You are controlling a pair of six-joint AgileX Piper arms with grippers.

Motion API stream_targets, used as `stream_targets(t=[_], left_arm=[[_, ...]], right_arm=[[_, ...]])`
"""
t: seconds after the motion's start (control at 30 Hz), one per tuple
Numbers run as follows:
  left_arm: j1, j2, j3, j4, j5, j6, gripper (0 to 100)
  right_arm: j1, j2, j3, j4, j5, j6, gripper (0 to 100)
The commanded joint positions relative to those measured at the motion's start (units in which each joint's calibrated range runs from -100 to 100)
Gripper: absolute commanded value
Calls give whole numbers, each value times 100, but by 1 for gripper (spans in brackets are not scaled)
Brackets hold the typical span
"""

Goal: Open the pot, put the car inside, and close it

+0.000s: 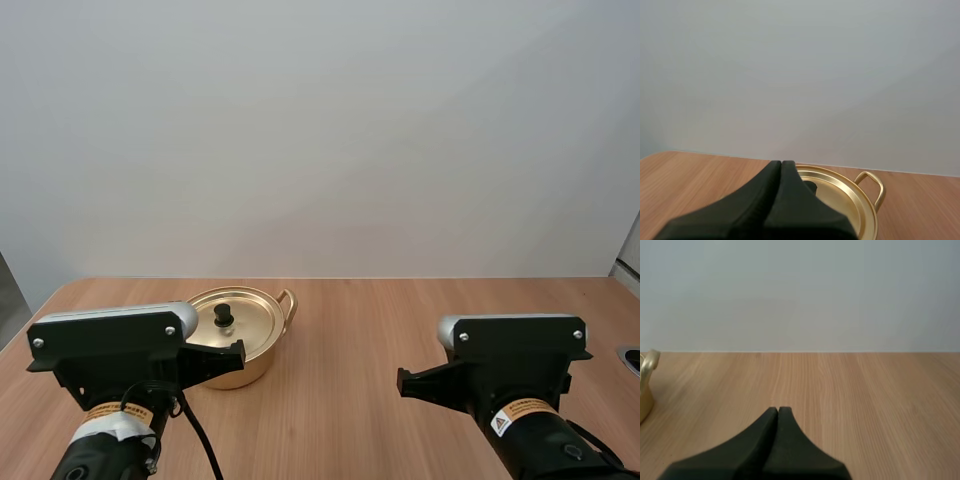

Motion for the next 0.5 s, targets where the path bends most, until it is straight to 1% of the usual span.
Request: stream_targets(t=[0.0, 0.3, 0.47], left_arm=[[-3, 0, 0, -1, -4, 3, 0], [-3, 0, 0, -1, 127, 3, 0], [-3, 0, 0, -1, 1581, 3, 0]], right_arm=[[-4, -1, 0, 51, 584, 23, 0], [-32, -1, 0, 65, 591, 23, 0], [-32, -1, 0, 65, 591, 23, 0]])
